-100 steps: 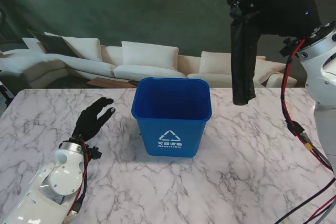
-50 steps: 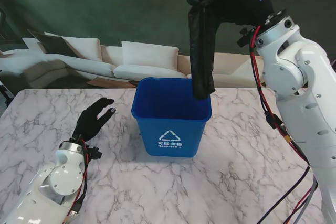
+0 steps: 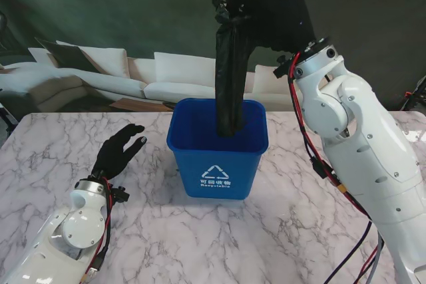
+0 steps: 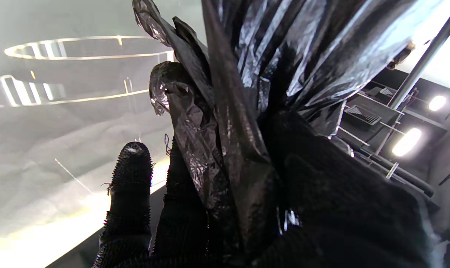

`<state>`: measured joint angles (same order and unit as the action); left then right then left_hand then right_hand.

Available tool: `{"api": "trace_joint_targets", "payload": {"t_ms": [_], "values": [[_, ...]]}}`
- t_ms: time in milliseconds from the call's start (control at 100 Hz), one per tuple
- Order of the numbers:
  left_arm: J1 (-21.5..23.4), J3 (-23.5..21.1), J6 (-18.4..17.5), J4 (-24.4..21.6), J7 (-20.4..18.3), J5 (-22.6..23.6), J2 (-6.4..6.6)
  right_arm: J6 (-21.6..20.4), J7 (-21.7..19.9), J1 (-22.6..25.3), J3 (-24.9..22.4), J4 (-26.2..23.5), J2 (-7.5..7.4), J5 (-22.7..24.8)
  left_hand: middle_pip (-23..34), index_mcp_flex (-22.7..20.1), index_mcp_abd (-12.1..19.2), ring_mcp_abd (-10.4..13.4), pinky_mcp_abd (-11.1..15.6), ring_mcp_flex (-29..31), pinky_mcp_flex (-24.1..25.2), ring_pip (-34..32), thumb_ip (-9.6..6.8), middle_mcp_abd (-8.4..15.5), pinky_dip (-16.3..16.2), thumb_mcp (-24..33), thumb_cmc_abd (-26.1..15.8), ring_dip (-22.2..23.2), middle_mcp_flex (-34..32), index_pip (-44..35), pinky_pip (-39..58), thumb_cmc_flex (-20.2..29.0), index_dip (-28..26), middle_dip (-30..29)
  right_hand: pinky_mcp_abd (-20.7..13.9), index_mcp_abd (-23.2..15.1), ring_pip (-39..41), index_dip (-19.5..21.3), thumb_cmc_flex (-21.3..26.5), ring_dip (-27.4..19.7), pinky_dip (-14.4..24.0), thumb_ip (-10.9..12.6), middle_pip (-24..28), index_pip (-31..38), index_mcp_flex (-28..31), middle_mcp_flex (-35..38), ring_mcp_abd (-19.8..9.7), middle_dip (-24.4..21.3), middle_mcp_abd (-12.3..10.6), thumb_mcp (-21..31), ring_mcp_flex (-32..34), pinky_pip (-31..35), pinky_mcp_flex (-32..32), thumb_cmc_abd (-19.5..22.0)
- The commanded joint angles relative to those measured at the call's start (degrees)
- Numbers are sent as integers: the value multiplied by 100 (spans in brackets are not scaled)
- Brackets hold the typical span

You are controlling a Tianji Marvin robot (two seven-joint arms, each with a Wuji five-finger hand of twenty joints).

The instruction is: Fit the garbage bag over the bin

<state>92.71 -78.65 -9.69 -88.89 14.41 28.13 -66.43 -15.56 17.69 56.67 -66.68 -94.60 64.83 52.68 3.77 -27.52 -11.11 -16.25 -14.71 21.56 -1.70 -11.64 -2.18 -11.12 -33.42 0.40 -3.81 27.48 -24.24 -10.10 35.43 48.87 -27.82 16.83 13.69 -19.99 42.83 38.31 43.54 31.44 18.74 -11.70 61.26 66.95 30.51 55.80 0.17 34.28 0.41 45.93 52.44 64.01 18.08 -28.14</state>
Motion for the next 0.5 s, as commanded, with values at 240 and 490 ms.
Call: {"api": "trace_joint_targets", "payload": {"t_ms": [240,490], "values": [[-4,33,24,-9,-112,-7,1,-116,192,697,36,-288,15,122,78,-118,14,156,-37,27,60,-17,129,80,-117,-168,-282,35,-9,-35,-129,47,-54,65,162,-112,-26,11,317,-45,106,18,211,160,-125,-44,85,-68,90,61,-53,-8,-176,339],[-11,45,35,-5,-106,-14,-1,-273,529,1212,-47,-237,-15,324,78,-115,19,157,-37,27,61,-18,129,80,-118,-167,-286,36,-9,-33,-129,47,-53,66,195,-100,-104,8,314,-94,92,19,185,148,-136,-78,80,-92,33,44,-96,-62,-248,369]]}}
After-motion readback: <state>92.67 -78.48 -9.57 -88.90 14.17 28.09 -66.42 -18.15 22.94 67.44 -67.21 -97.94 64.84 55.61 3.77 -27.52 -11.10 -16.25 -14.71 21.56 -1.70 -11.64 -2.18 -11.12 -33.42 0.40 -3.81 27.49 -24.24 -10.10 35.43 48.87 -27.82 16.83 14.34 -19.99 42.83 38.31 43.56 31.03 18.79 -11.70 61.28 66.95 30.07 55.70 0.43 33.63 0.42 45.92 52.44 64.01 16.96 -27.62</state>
